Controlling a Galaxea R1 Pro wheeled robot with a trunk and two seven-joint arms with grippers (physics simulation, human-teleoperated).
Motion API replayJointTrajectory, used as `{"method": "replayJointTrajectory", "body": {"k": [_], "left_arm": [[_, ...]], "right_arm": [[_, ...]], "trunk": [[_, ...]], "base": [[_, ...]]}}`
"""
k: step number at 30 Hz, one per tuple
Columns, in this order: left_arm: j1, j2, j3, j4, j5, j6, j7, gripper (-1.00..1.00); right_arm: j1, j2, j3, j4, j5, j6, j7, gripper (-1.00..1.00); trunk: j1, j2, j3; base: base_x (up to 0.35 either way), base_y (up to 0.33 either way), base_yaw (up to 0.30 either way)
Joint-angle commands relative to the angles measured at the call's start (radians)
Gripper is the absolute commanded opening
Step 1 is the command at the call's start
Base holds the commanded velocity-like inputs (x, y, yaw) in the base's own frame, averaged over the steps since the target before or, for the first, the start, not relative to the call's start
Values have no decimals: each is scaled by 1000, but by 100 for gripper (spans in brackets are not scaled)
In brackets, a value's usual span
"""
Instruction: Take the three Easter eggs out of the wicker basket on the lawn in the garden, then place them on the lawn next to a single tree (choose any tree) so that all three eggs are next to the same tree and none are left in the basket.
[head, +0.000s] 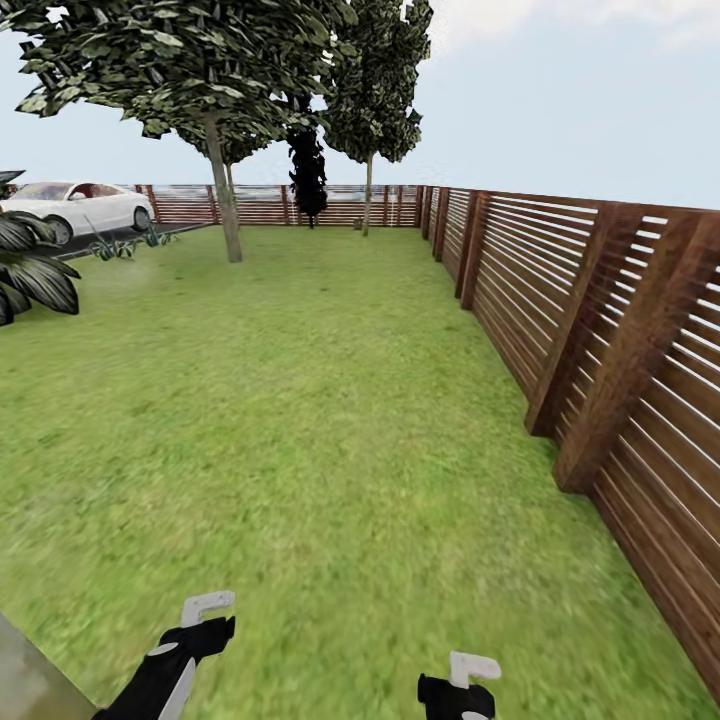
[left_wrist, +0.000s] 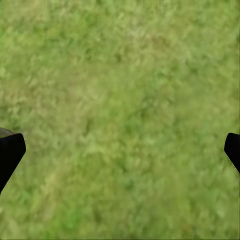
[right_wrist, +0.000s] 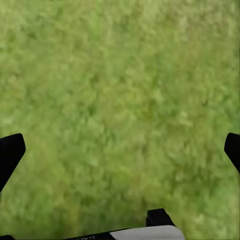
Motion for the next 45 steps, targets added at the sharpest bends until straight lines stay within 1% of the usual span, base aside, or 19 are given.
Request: {"method": "replayJointTrajectory", "body": {"k": [1, 8, 9, 12, 14, 15, 18, 19, 22, 25, 29, 32, 39, 45], "left_arm": [[0, 0, 0, -1, -1, 6, 2, 100], [0, 2, -2, 13, 0, 3, 2, 100], [0, 3, -3, 25, 0, -1, 2, 100], [0, 8, -3, 100, 0, -22, 3, 100], [0, 11, -2, 153, 0, -57, 3, 100], [0, 19, -1, 208, 0, -111, 3, 100], [0, 65, -1, 322, 0, -211, 3, 100], [0, 74, -1, 354, 0, -239, 3, 100], [0, 86, -1, 405, 0, -310, 4, 100], [0, 85, -1, 419, 1, -342, 4, 100], [1, 84, -1, 423, 1, -352, 3, 100], [4, 86, -1, 425, 2, -353, 2, 100], [6, 79, -1, 425, 2, -344, 2, 100], [7, 82, -1, 426, 3, -344, 3, 100]], "right_arm": [[0, 0, 2, -2, -7, 5, -5, 100], [0, 0, 1, -2, -5, 5, -5, 100], [0, 0, 1, -2, -6, 4, -5, 100], [0, -6, -1, -1, -9, -10, -5, 100], [0, -8, -2, -1, -9, -34, -5, 100], [0, -10, -2, 3, -10, -64, -5, 100], [0, -14, -5, 42, -11, -112, -5, 100], [0, -14, -5, 62, -11, -126, -5, 100], [0, -15, -6, 105, -9, -146, -6, 100], [0, -15, -5, 118, -1, -150, -10, 100], [0, -15, -5, 122, 0, -148, -9, 100], [0, -15, -4, 123, 2, -147, -7, 100], [0, -15, -1, 123, 5, -154, -6, 100], [0, -15, 0, 123, 4, -156, -7, 100]], "trunk": [[1, -2, -2], [1, -2, -2], [1, -2, -2], [1, -2, -2], [1, -2, -2], [1, -2, -2], [1, -2, -2], [1, -2, -2], [1, -2, -2], [1, -2, -2], [1, -2, -2], [1, -2, -2], [1, -2, -2], [1, -2, -2]], "base": [[324, 0, 0], [324, 0, 0], [324, 0, 0], [324, 0, 0], [324, 0, 0], [324, 0, 0], [324, 0, 0], [324, 0, 0], [323, 0, 0], [291, 0, 0], [235, 0, 0], [102, 0, 0], [47, 0, 0], [251, 0, 0]]}}
